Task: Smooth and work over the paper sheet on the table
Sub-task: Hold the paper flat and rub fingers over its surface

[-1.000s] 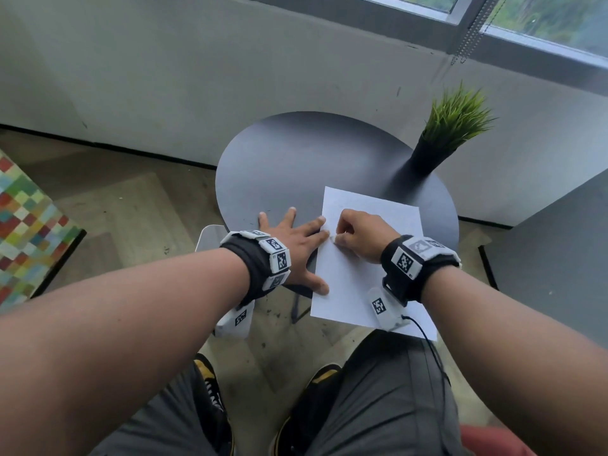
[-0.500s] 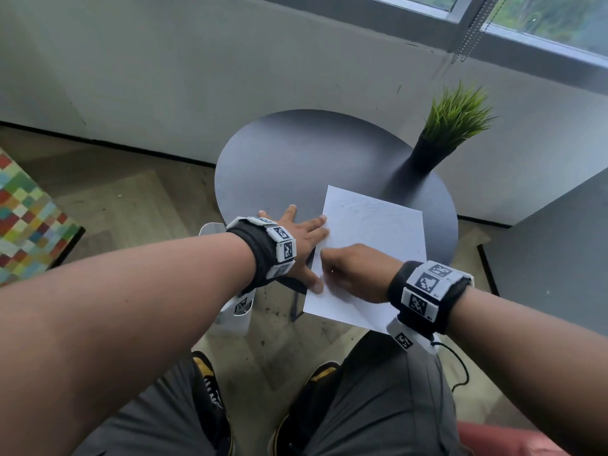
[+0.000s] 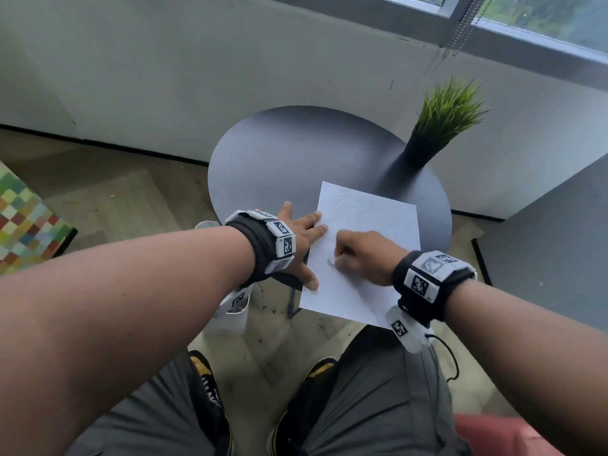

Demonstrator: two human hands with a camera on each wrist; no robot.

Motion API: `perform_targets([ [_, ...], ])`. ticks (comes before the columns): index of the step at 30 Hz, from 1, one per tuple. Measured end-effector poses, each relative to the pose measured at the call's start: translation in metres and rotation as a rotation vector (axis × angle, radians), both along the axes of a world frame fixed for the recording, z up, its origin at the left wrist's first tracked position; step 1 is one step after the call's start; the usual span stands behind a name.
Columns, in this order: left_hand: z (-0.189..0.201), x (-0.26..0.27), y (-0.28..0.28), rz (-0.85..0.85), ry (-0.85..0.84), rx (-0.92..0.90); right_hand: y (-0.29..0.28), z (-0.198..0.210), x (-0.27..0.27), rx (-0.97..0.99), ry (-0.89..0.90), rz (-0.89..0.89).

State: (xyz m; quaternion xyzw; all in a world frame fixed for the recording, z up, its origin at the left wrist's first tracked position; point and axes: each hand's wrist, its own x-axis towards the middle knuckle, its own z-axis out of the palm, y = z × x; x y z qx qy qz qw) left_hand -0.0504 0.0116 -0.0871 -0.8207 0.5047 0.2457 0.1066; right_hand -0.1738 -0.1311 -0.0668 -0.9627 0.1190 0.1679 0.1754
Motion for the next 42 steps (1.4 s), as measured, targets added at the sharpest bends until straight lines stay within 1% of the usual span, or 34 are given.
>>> perform_targets([
  [1,0.0,0.0,0.0,0.003,0.0,-0.005,-0.005,-0.002,0.002,-0.018,-0.03,-0.093],
  [2,-0.001,0.0,0.0,0.006,0.003,-0.009,-0.003,-0.005,0.003,-0.042,-0.066,-0.145],
  [3,-0.002,0.001,0.001,0.008,0.008,-0.01,0.004,-0.009,0.003,-0.055,-0.091,-0.145],
  [4,-0.003,0.001,0.001,0.01,0.016,-0.008,0.016,-0.013,0.0,-0.046,-0.108,-0.095],
  [6,-0.005,0.004,0.001,0.006,0.019,-0.002,0.037,-0.016,-0.009,-0.003,-0.103,0.058],
  [7,-0.005,0.004,0.001,0.005,0.019,-0.001,0.038,-0.015,-0.012,0.025,-0.087,0.09],
  [8,-0.004,0.003,0.001,0.006,0.02,0.001,0.033,-0.012,-0.01,0.041,-0.072,0.075],
  [10,-0.003,0.002,0.002,0.009,0.021,0.005,0.013,-0.007,-0.001,0.039,-0.064,-0.069],
  [12,-0.002,0.002,0.001,0.014,0.025,0.005,-0.003,-0.008,0.004,0.003,-0.106,-0.248],
  [13,-0.003,0.002,0.001,0.014,0.023,0.001,-0.003,-0.01,0.006,-0.022,-0.13,-0.29],
  [14,-0.003,0.003,0.001,0.014,0.022,-0.003,0.002,-0.011,0.006,-0.045,-0.142,-0.278],
  [15,-0.004,0.003,0.002,0.015,0.023,-0.006,0.01,-0.012,0.005,-0.053,-0.128,-0.224],
  [17,-0.005,0.004,0.003,0.015,0.035,-0.009,0.023,-0.014,0.0,-0.015,-0.07,-0.066],
  [18,-0.005,0.004,0.004,0.015,0.037,-0.011,0.022,-0.013,-0.001,0.009,-0.036,-0.028],
  [19,-0.006,0.004,0.004,0.015,0.035,-0.014,0.015,-0.011,-0.001,0.02,-0.014,-0.042],
  [20,-0.005,0.003,0.005,0.013,0.028,-0.018,0.004,-0.01,0.0,0.018,-0.018,-0.096],
  [23,-0.003,-0.003,0.009,0.02,0.021,-0.027,-0.031,-0.006,0.001,-0.018,-0.074,-0.341],
  [24,-0.002,-0.005,0.011,0.027,0.026,-0.031,-0.038,-0.005,0.001,-0.004,-0.081,-0.387],
  [26,0.0,-0.011,0.013,0.019,0.004,-0.067,-0.043,-0.007,0.001,0.058,-0.079,-0.418],
  [29,0.003,-0.01,0.012,0.012,-0.032,-0.212,-0.04,-0.01,-0.001,0.125,-0.066,-0.39],
  [32,0.002,-0.001,0.012,0.111,-0.042,-0.304,-0.03,-0.008,-0.008,0.178,-0.033,-0.298],
  [35,-0.007,0.006,0.016,0.165,-0.035,-0.287,-0.021,-0.004,-0.018,0.194,0.022,-0.162],
  [38,-0.014,0.001,0.017,0.106,-0.016,-0.237,-0.021,0.0,-0.023,0.22,0.112,-0.067],
  [40,-0.016,-0.002,0.018,0.064,0.006,-0.244,-0.026,0.002,-0.024,0.311,0.185,-0.054],
  [42,-0.017,0.0,0.019,0.06,0.035,-0.279,-0.033,0.003,-0.022,0.398,0.201,-0.082],
])
